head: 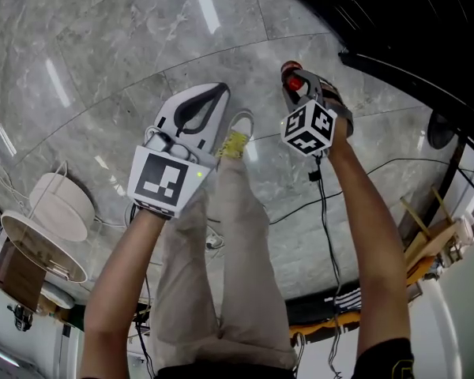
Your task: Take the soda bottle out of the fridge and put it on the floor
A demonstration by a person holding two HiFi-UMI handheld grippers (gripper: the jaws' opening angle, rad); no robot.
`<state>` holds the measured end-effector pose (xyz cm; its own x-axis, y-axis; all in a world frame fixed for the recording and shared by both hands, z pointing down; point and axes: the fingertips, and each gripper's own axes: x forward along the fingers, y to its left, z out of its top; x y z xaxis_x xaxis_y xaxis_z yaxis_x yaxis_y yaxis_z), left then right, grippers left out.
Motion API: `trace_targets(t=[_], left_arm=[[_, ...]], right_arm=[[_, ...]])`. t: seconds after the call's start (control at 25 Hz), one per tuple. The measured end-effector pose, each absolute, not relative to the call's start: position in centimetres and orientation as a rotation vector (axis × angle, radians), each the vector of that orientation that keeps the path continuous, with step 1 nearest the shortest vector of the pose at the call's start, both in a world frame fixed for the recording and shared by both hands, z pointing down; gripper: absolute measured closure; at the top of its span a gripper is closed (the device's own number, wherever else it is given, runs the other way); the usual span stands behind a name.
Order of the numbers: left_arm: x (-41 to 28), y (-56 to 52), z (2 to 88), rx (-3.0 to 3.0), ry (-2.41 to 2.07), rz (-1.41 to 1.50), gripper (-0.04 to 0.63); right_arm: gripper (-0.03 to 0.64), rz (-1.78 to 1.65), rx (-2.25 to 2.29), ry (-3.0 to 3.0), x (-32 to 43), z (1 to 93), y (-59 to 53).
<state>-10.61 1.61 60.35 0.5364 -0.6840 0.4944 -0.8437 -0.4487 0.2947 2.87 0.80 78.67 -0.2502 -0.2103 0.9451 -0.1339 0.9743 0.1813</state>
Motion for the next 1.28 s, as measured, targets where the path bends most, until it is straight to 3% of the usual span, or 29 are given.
trace_targets(t=[0.56,1.28], left_arm=[[-9.0,0.5,64.4,2.443,-1.217,0.416,0.580],[-6.7,-5.8,76.3,2.704,-1.203,0.307,0.580]], right_arm=[[0.471,0.400,0.686,-1.916,4.7,82.6,-2.1],[0.471,0.473,0.914,-2.005,8.2,89.5,-8.6]])
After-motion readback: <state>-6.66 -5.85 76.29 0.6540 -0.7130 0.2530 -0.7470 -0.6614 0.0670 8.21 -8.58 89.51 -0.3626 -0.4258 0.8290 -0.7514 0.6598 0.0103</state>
